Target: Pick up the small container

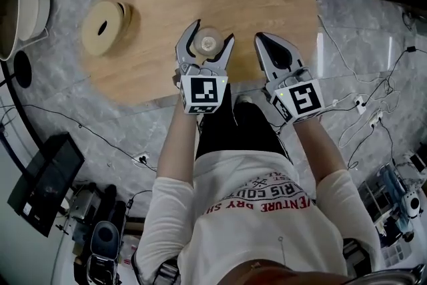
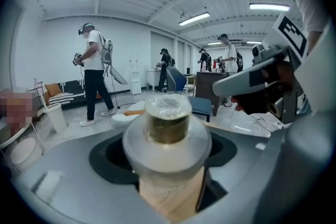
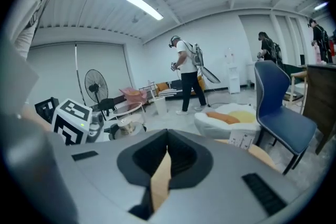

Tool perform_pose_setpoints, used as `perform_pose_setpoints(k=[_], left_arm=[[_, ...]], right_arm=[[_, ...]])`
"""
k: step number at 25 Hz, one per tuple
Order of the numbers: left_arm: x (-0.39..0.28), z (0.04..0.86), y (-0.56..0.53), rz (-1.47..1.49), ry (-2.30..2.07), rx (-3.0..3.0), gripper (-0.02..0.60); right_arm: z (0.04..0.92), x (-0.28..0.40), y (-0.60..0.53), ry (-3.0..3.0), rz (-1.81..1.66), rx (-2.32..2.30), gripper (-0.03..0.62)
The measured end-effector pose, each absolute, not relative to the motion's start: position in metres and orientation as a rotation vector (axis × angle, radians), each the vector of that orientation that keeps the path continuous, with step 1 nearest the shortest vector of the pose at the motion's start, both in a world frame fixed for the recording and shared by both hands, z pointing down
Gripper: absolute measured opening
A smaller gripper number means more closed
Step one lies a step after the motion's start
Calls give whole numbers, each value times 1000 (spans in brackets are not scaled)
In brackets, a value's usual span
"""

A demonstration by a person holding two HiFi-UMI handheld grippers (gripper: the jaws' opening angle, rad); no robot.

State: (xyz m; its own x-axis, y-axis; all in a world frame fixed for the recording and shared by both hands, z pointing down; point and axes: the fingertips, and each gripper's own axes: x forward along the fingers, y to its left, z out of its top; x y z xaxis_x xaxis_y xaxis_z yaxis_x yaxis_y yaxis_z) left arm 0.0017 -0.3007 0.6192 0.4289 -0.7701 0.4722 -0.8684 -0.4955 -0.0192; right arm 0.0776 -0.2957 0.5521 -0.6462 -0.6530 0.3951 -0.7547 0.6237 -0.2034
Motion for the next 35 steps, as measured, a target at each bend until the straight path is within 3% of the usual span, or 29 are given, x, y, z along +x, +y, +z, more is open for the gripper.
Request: perform_pose_setpoints(k=[18,35], left_arm=[[-59,342,-258,455,-1619,2636,342],[-139,251,-221,346,-1789,2668,342]], right_arm=[[331,35,-283,-2731,147,1144,6],[253,-10,-261,-2848,-150,1147,6]])
